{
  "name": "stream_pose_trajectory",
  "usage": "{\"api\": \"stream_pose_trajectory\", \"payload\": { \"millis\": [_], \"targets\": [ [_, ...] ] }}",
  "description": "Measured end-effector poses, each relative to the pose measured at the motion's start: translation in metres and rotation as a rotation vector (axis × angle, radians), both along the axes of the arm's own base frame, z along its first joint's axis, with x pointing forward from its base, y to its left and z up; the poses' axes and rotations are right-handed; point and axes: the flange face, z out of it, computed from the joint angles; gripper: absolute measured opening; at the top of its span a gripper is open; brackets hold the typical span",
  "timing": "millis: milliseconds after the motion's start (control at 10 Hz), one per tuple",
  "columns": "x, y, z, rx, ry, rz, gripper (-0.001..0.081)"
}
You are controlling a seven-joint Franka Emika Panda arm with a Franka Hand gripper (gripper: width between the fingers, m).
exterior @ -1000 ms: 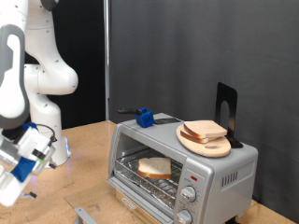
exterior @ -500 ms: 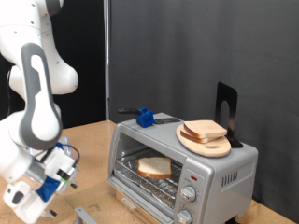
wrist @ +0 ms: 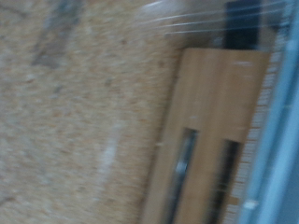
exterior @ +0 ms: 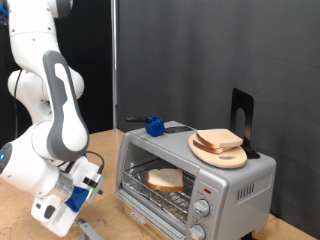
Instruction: Make a piece of toast with the oven
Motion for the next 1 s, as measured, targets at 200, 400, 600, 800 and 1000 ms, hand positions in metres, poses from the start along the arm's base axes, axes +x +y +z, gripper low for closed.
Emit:
{"api": "stream_pose_trajectory", "payload": {
  "millis": [200, 400, 600, 800, 1000],
  "targets": [
    [-0.008, -0.008, 0.021, 0.096, -0.001, 0.036, 0.0807],
    [-0.015, -0.016, 0.042, 0.16, -0.018, 0.049, 0.0807],
    [-0.013, -0.016, 0.062, 0.183, -0.074, 0.016, 0.0807],
    [-0.004, -0.002, 0.08, 0.182, -0.134, -0.043, 0.0807],
    [0.003, 0.017, 0.094, 0.168, -0.161, -0.063, 0.0807]
  ]
}}
